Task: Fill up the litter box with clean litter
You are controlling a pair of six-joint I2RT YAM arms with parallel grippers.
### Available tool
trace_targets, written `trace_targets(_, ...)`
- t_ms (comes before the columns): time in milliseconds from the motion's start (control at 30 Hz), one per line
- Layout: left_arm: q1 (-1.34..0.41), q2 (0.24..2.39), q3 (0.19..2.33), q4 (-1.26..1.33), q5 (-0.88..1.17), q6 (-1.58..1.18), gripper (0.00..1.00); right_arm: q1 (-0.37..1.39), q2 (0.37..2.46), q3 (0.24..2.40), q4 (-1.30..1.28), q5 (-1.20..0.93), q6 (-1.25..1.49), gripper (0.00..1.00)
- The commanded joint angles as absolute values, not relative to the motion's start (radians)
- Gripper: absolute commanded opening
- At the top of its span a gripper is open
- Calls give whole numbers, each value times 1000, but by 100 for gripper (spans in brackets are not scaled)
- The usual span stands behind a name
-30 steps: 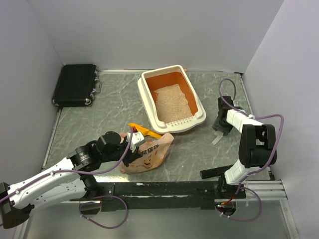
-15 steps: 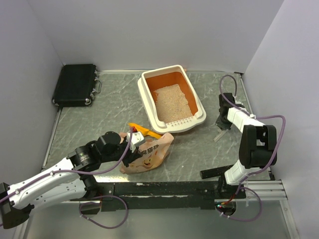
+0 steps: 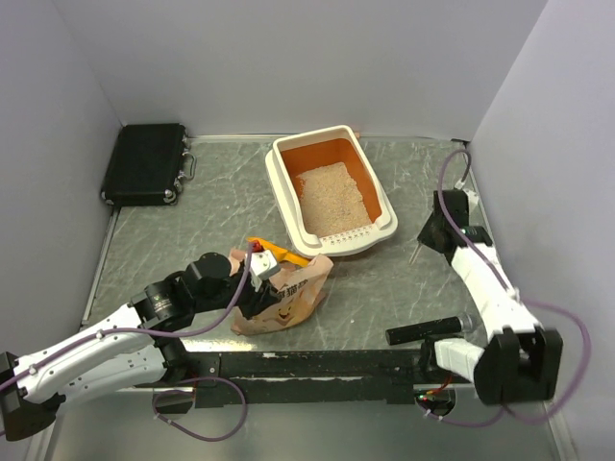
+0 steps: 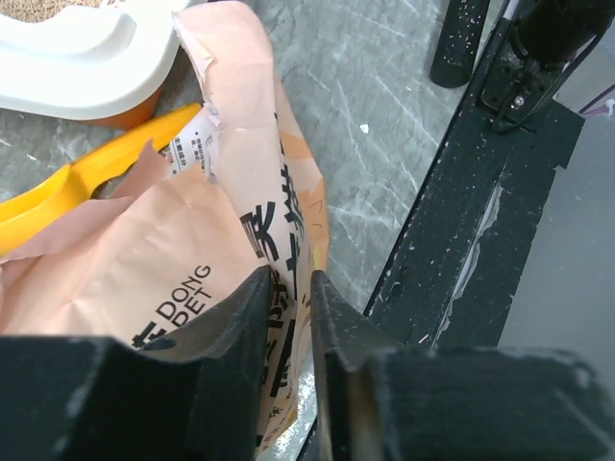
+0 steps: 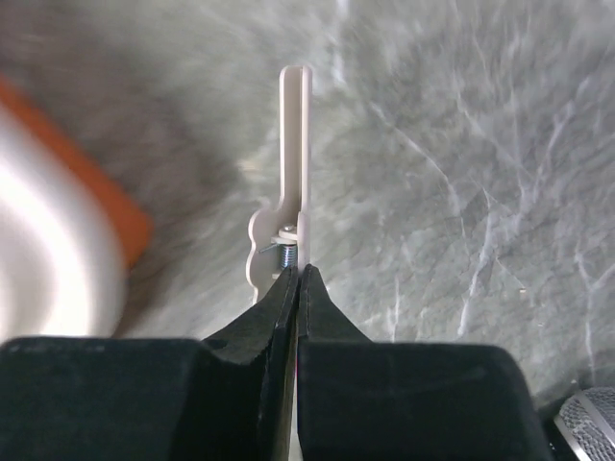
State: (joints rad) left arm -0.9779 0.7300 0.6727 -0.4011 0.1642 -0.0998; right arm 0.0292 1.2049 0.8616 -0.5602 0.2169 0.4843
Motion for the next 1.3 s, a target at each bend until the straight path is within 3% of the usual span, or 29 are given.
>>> trace_targets(0,-986,716,730,-357,170,-120,30,73,999,856,-592,255,437,0)
trace_targets(133,-988,710,785,-379,115,-132,33,130,879,842,-589,213,416,0)
trace_targets(333,-988,749,939,-434,25,-211,36,290,752,905,-532,-76,321,0)
trace_targets(467,-986,759,1011,-422,86,-299,38,342,698,940,-519,-325,279,0)
trace_targets(833,-986,701,861,-16,297,-557,40,382,563,871,-291,-1014,350,0)
trace_targets(1267,-1002,761,752,287,410,-635,39,598,571,864,-190,-914,428,0)
